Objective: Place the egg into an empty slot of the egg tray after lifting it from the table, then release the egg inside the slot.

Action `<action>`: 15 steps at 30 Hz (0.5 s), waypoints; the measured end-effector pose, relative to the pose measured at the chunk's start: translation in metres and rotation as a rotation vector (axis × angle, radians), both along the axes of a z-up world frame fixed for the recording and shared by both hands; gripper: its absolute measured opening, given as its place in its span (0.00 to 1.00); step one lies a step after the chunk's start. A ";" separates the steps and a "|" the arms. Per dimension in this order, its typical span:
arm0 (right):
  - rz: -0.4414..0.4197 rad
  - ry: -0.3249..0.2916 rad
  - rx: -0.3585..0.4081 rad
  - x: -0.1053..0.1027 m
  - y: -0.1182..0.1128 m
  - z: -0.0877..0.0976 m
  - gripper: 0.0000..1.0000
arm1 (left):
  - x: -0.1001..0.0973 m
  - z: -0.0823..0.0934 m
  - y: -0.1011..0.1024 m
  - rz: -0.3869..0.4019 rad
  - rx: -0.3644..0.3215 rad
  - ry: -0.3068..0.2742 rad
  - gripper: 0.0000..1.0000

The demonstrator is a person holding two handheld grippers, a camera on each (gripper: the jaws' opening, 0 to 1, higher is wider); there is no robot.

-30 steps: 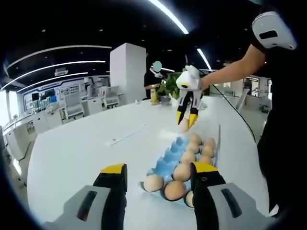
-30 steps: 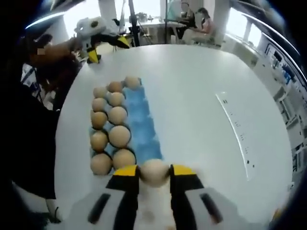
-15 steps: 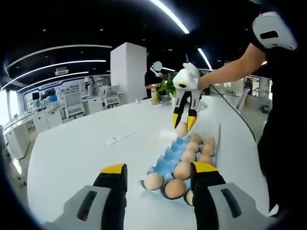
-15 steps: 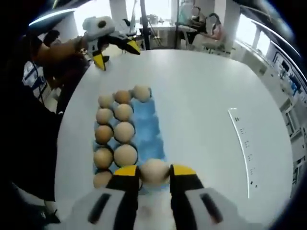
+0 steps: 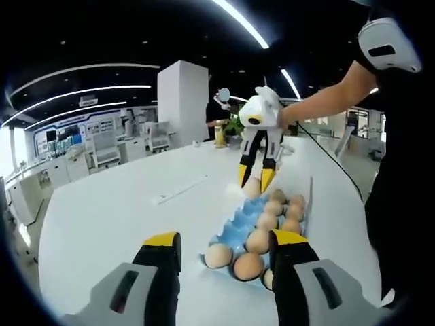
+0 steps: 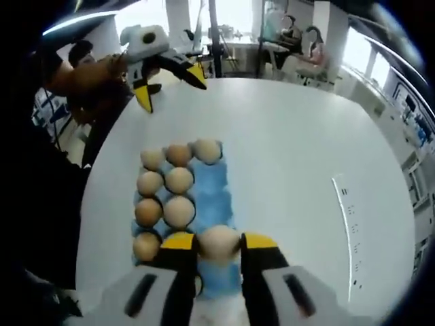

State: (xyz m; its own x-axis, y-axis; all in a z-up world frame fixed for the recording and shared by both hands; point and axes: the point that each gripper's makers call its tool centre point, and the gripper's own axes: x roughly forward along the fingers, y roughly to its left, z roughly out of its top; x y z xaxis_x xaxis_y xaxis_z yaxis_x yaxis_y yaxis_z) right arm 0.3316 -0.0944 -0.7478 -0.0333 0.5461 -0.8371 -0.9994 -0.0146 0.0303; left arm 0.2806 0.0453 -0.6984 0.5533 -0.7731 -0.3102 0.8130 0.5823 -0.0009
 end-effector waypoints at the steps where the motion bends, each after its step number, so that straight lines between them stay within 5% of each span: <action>1: 0.002 0.005 0.007 -0.001 0.003 0.001 0.24 | 0.000 0.000 0.000 -0.001 0.000 0.000 0.52; 15: 0.065 0.007 0.036 -0.008 0.041 0.003 0.24 | 0.000 -0.001 0.000 -0.004 0.003 -0.001 0.52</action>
State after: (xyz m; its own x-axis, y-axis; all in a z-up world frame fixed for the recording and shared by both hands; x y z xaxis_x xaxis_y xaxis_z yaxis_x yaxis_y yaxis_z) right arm 0.3238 -0.0530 -0.7443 -0.0757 0.5727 -0.8163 -0.9961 -0.0808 0.0356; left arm 0.2803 0.0450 -0.6996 0.5503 -0.7746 -0.3118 0.8156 0.5786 0.0019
